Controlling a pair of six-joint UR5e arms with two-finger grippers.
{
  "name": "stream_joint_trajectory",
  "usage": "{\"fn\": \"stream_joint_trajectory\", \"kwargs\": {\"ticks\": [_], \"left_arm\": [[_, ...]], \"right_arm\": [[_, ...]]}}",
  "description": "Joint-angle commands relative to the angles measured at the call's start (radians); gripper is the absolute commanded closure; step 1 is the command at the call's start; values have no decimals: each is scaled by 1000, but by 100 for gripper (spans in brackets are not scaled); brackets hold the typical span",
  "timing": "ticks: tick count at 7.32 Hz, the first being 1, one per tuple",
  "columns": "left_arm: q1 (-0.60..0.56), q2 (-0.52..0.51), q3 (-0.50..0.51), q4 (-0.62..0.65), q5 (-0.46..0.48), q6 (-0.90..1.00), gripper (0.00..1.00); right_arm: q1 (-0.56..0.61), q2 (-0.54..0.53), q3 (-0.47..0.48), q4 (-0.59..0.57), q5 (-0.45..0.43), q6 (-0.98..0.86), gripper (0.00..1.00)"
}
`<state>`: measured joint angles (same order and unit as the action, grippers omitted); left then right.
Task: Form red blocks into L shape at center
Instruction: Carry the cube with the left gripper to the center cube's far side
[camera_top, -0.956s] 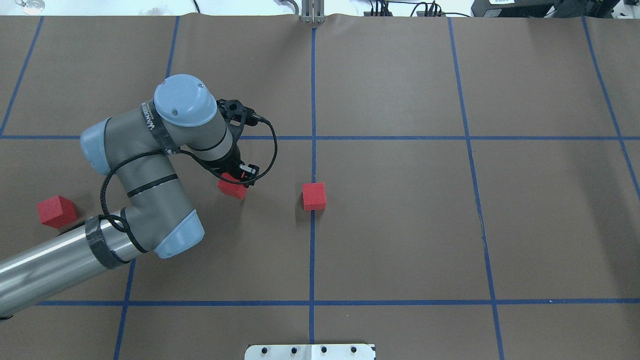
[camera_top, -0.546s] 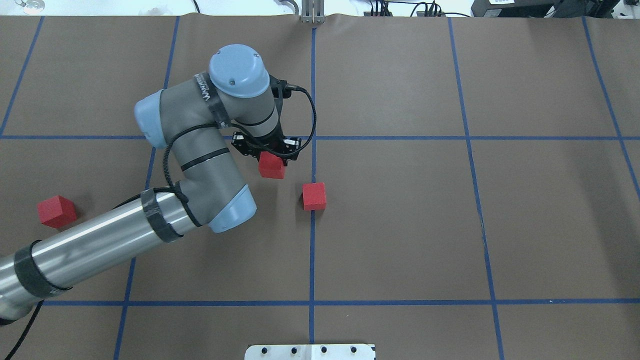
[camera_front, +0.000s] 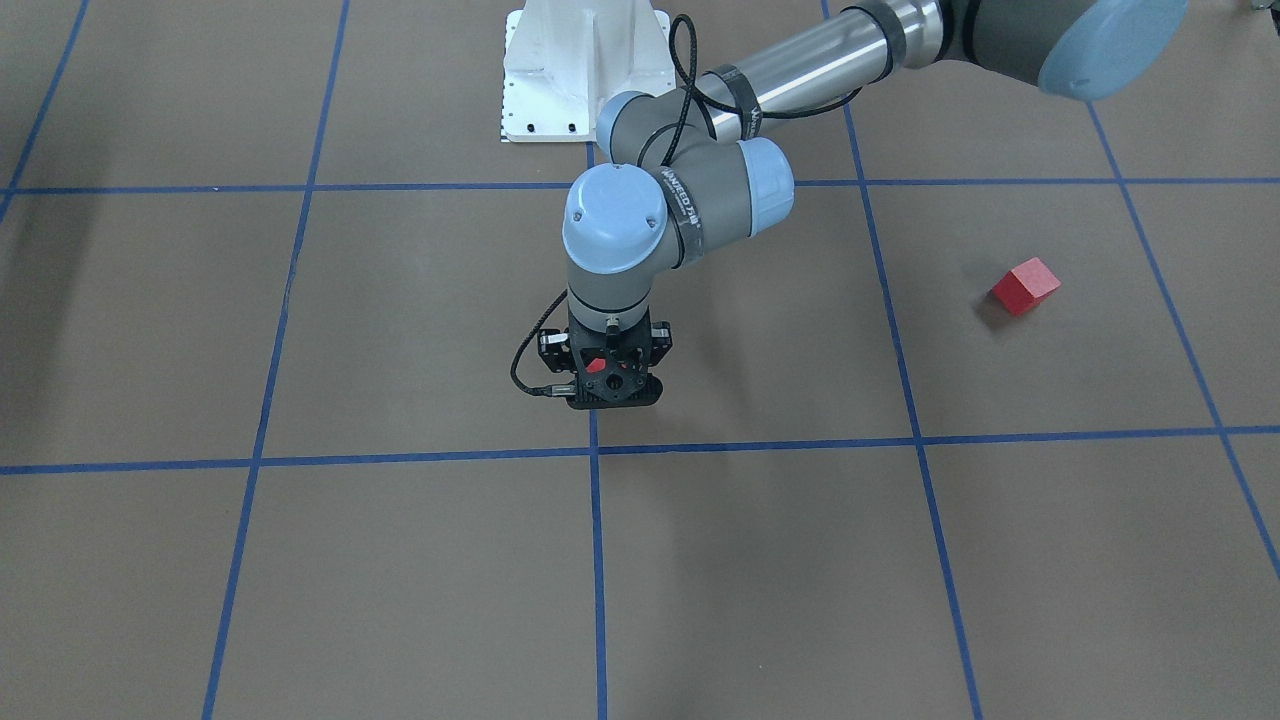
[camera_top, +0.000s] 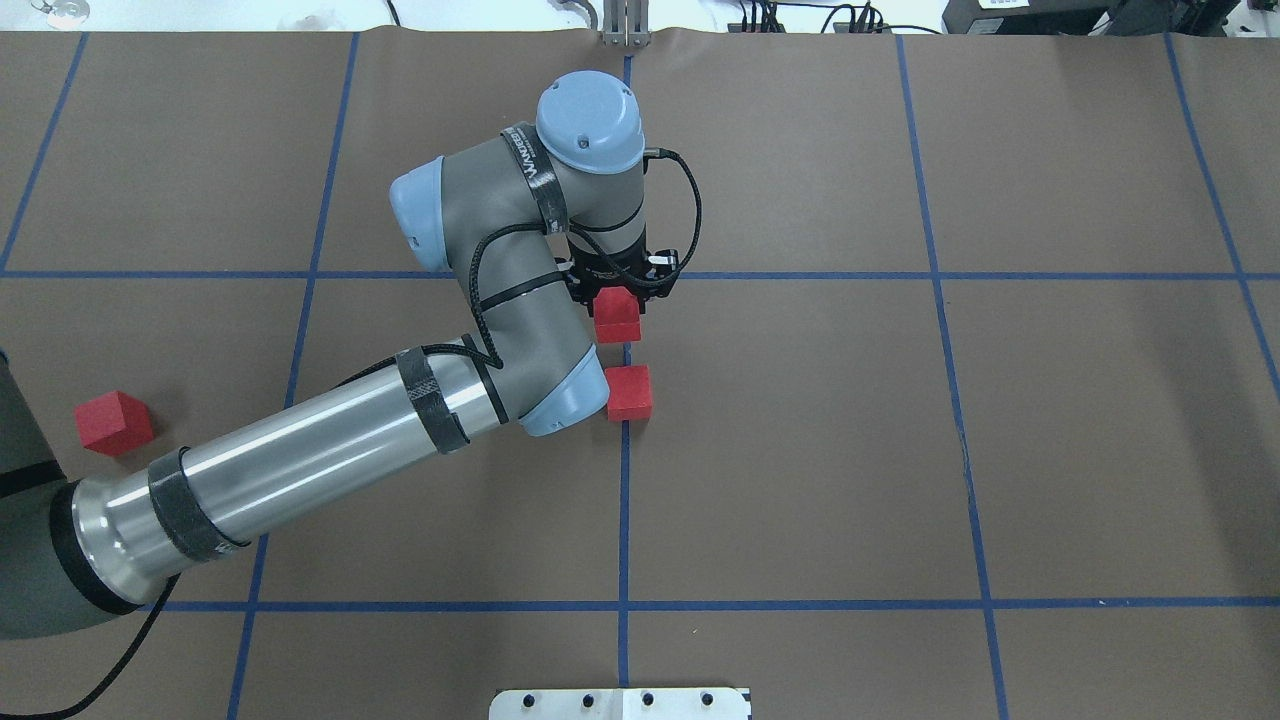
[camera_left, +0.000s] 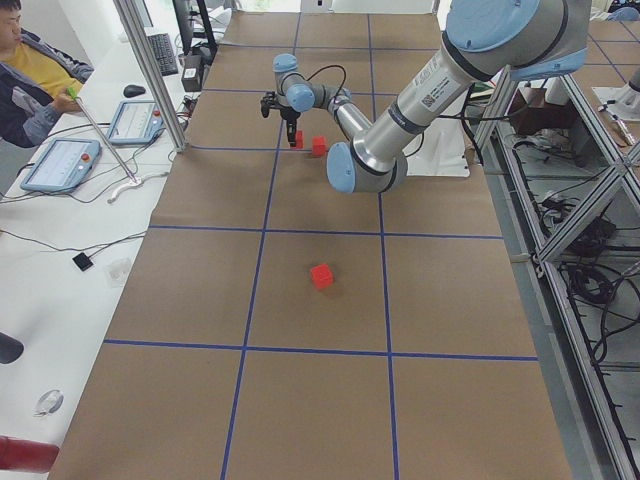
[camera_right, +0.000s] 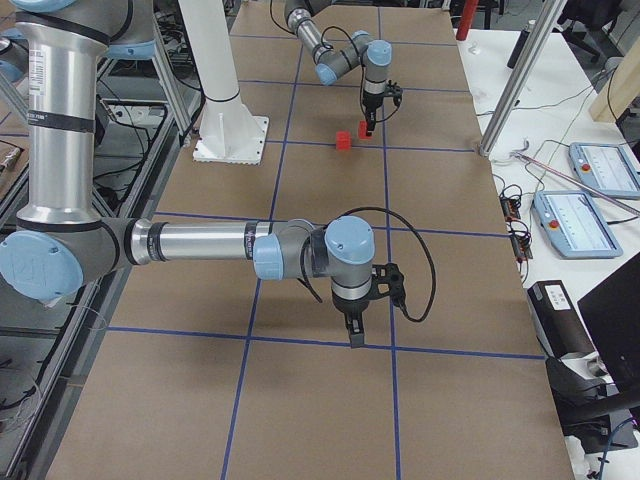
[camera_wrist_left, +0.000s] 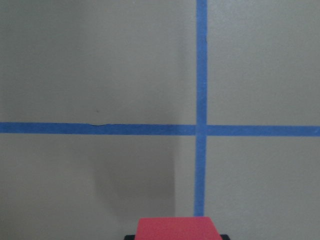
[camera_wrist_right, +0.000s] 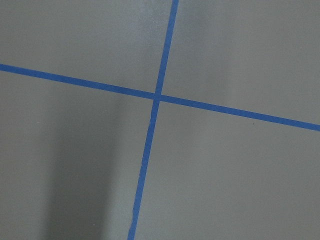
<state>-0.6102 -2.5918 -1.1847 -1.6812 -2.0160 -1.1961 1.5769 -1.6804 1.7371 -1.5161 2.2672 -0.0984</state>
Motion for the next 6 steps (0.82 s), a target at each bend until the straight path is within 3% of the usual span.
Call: {"fn": "stream_joint_trajectory", "kwargs": {"ticks": [1, 6], "left_arm": [[38, -7, 10, -8, 23, -69, 90], [49, 4, 5, -5, 48, -62, 90]], "right_arm": [[0, 4, -8, 1, 0, -1, 1], [0, 7, -8, 1, 0, -1, 1]]}}
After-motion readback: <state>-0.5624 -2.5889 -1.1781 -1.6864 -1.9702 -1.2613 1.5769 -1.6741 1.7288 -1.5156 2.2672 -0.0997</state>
